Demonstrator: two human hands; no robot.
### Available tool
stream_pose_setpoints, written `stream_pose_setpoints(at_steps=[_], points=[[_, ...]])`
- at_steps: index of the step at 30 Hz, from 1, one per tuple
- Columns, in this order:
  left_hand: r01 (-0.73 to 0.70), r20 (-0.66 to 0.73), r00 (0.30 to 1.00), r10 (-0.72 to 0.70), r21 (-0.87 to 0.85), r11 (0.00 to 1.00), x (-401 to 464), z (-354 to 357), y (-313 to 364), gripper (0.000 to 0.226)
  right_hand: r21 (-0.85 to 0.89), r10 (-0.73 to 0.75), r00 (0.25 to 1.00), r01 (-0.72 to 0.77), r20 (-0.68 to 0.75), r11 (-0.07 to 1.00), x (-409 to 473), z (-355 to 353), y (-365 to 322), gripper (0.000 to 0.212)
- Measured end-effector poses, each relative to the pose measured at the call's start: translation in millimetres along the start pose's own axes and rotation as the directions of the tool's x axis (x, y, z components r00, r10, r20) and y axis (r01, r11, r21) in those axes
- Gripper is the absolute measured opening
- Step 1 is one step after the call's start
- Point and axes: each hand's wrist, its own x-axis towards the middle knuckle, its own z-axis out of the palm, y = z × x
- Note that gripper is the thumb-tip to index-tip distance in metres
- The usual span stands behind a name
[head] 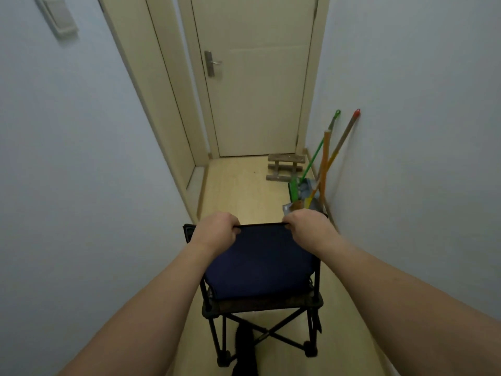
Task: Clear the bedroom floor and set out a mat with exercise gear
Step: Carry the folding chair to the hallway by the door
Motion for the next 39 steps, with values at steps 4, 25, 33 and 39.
stream_pose_setpoints(at_steps=[4,25,33,39], points=[[-0.002,0.041,0.999,0.002,-0.015,1.0,103,-25,-50,0.025,-0.03,0.011,0.997,-0.008,0.078,1.0,114,-9,10,0.025],[0.003,0.177,0.984,-0.024,0.118,0.993,588,-76,-175,0.026,0.083,0.089,0.976,-0.107,0.198,0.991,583,18,161,0.027],[-0.019,0.296,0.955,-0.011,0.098,0.995,758,-67,-232,0.024,0.075,0.114,0.941,-0.145,0.318,0.987,745,46,206,0.03],[-0.012,0.433,0.901,-0.034,0.103,0.995,884,-41,-292,0.023,0.056,0.156,0.85,-0.212,0.503,0.976,875,82,224,0.025]])
